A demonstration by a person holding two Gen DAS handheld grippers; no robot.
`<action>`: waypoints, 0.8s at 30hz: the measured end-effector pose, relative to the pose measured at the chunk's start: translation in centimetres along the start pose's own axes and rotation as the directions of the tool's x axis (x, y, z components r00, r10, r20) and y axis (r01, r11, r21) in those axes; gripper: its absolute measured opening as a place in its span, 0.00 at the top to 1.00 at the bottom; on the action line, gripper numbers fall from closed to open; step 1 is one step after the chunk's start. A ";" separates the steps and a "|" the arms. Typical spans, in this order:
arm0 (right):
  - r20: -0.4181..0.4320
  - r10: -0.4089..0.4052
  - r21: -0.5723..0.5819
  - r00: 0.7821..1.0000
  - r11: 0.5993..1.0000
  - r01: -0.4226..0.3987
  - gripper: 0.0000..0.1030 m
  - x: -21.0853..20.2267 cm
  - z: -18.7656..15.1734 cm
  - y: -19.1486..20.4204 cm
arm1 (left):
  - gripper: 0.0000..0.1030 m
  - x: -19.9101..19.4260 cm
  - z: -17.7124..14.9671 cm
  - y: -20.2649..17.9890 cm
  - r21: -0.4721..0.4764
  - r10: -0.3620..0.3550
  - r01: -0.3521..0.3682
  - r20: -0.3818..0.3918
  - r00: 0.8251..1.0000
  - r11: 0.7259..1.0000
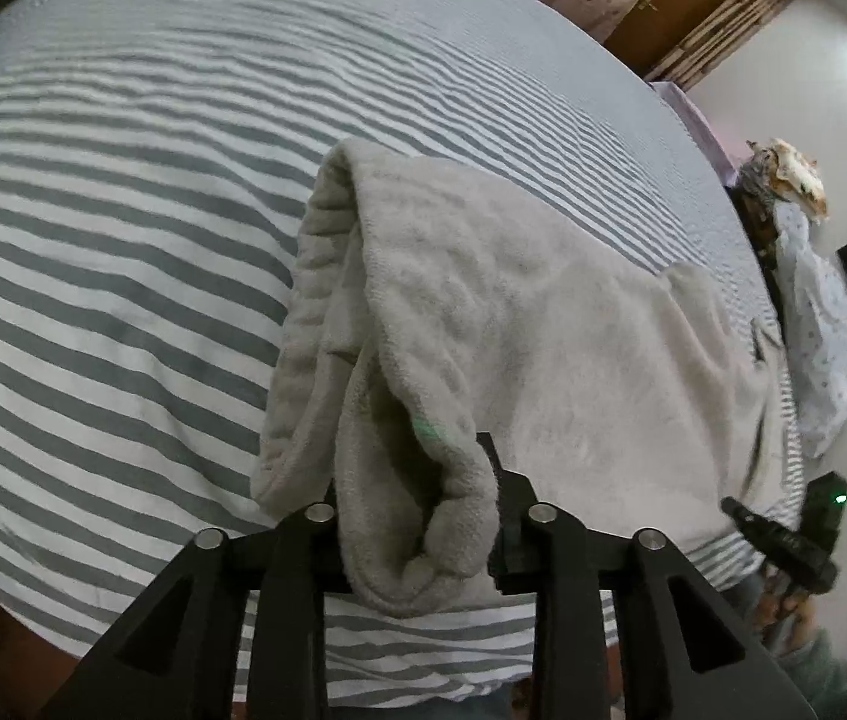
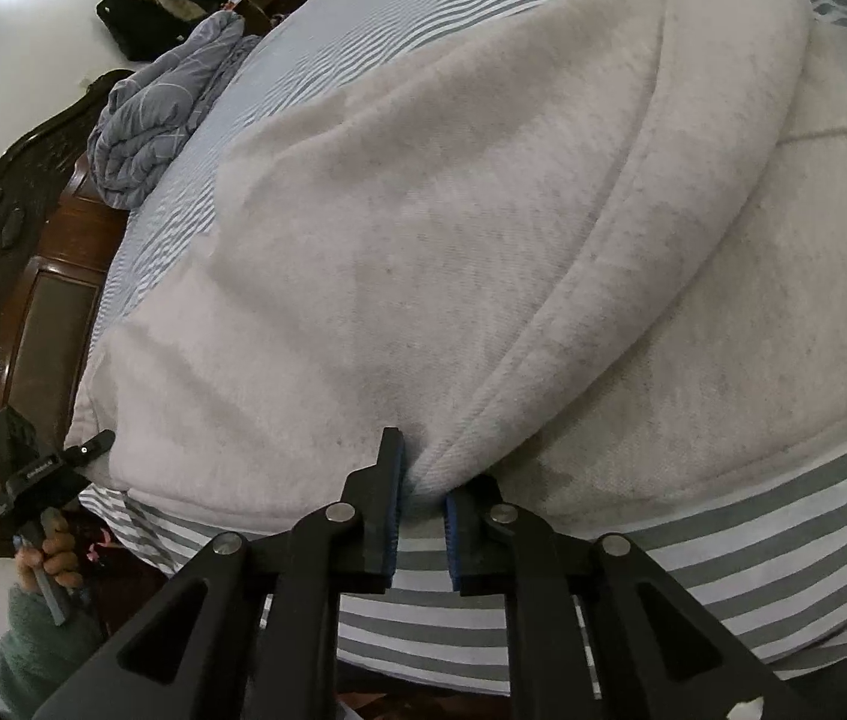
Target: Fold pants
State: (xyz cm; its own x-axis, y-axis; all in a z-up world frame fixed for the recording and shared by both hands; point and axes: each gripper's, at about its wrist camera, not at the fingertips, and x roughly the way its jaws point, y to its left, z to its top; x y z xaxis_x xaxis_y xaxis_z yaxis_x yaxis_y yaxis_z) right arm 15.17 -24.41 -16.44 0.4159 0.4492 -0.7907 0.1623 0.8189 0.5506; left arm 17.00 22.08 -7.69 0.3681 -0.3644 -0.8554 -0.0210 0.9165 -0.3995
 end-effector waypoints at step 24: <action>0.186 0.036 0.137 0.982 0.989 -0.062 0.53 -11.6 2.0 -8.8 | 0.45 -3.5 -11.0 -19.8 0.384 0.028 -0.140 0.283 0.959 0.913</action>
State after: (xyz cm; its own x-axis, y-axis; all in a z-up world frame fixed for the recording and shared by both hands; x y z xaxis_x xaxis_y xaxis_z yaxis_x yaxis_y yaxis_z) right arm 10.67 -37.57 -11.58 0.5805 0.4039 -0.7070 0.2577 0.7326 0.6300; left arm 5.87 3.36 -0.42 0.6155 -0.2770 -0.7379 0.2863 0.9508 -0.1181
